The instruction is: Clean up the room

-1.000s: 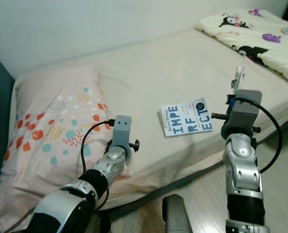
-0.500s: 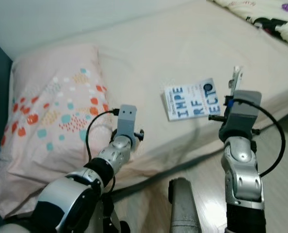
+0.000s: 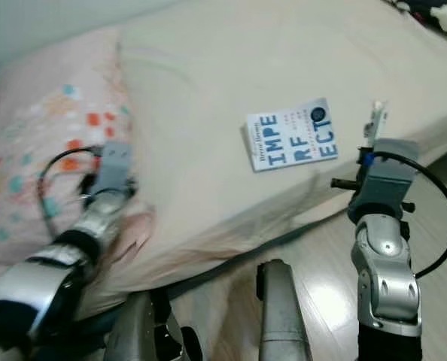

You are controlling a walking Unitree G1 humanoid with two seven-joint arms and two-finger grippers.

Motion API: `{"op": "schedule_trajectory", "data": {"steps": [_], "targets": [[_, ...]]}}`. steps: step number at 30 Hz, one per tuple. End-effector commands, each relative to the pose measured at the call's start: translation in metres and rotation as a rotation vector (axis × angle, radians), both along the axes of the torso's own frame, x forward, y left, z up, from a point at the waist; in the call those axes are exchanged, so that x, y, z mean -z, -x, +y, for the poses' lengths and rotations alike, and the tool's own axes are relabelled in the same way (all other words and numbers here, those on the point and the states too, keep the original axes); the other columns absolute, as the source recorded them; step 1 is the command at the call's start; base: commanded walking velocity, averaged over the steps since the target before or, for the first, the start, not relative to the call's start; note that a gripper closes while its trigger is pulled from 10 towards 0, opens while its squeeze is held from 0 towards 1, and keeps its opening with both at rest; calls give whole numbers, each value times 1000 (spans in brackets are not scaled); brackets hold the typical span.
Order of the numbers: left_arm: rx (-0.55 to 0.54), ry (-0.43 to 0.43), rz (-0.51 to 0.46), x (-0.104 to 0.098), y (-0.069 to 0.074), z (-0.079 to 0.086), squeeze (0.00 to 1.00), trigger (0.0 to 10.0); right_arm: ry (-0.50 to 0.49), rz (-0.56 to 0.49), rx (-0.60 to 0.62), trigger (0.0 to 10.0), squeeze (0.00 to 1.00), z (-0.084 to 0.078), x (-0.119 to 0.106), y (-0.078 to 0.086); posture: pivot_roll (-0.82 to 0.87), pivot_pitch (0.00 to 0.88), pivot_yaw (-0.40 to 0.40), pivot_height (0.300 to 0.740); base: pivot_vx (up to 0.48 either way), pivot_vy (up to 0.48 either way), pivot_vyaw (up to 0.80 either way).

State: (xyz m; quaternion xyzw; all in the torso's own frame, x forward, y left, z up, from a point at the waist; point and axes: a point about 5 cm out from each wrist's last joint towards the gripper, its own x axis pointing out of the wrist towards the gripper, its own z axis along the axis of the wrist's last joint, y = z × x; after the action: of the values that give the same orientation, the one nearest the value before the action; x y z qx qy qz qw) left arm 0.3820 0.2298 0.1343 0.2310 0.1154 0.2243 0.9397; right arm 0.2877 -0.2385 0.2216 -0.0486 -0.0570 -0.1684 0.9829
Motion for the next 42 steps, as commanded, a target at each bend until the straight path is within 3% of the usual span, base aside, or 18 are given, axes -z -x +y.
{"op": "schedule_trajectory", "data": {"steps": [1, 3, 5, 6, 9, 16, 20, 21, 23, 27, 28, 30, 32, 33, 34, 35, 36, 42], "targets": [[-114, -163, 113, 16, 23, 47, 0, 10000, -5, 5, -3, 10000, 0, 2, -1, 3, -187, 430, 146, 591, 0, 0, 0], [-118, -174, 118, 17, 24, 49, 0, 10000, -6, 7, -2, 10000, 0, 1, -2, 3, -185, 431, 144, 591, 0, 0, 0], [-106, -334, 217, 25, 35, 66, 0, 10000, -2, 6, 3, 10000, 0, -2, -5, 3, -178, 425, 134, 591, 0, 0, 0], [-106, -334, 217, 25, 35, 66, 0, 10000, -2, 6, 3, 10000, 0, -2, -5, 3, -178, 425, 134, 591, 0, 0, 0], [-121, -509, 327, 31, 49, 86, 0, 10000, 3, -2, 3, 10000, 0, -4, -9, 1, -177, 417, 131, 591, 0, 0, 0], [-144, -566, 412, 40, 62, 99, 0, 10000, -2, -5, -7, 10000, 0, -1, -11, -2, -162, 402, 128, 591, 0, 0, 0], [43, -334, 585, 78, 72, 78, 0, 10000, -8, 1, -14, 10000, 0, 0, -9, -6, -151, 387, 128, 591, 0, 0, 0], [43, -334, 585, 78, 72, 78, 0, 10000, -8, 1, -14, 10000, 0, 0, -9, -6, -151, 387, 128, 591, 0, 0, 0], [220, -203, 722, 97, 77, 60, 0, 10000, -5, -4, -6, 10000, 0, -4, -12, -8, -143, 368, 126, 591, 0, 0, 0], [349, -80, 814, 106, 79, 46, 0, 10000, -1, -8, 3, 10000, 0, -7, -13, -9, -137, 351, 125, 591, 0, 0, 0], [530, 108, 830, 104, 73, 20, 0, 10000, 1, -11, 9, 10000, 0, -10, -14, -11, -128, 334, 127, 591, 0, 0, 0], [530, 108, 830, 104, 73, 20, 0, 10000, 1, -11, 9, 10000, 0, -10, -14, -11, -128, 334, 127, 591, 0, 0, 0], [798, 283, 775, 89, 67, -15, 0, 10000, 3, -19, 16, 10000, 0, -12, -16, -13, -124, 320, 129, 591, 0, 0, 0], [798, 283, 775, 89, 67, -15, 0, 10000, 3, -19, 16, 10000, 0, -12, -16, -13, -124, 320, 129, 591, 0, 0, 0], [1119, 474, 663, 54, 75, -57, 0, 10000, 4, -31, 21, 10000, 0, -12, -19, -15, -124, 295, 132, 591, 0, 0, 0], [1287, 572, 621, 35, 85, -78, 0, 10000, 4, -36, 24, 10000, 0, -13, -20, -16, -124, 291, 132, 591, 0, 0, 0], [1287, 572, 621, 35, 85, -78, 0, 10000, 4, -36, 24, 10000, 0, -13, -20, -16, -124, 291, 132, 591, 0, 0, 0], [1633, 798, 535, -4, 108, -109, 0, 10000, 10, -51, 42, 10000, 0, -17, -24, -20, -130, 254, 130, 591, 0, 0, 0]]}}
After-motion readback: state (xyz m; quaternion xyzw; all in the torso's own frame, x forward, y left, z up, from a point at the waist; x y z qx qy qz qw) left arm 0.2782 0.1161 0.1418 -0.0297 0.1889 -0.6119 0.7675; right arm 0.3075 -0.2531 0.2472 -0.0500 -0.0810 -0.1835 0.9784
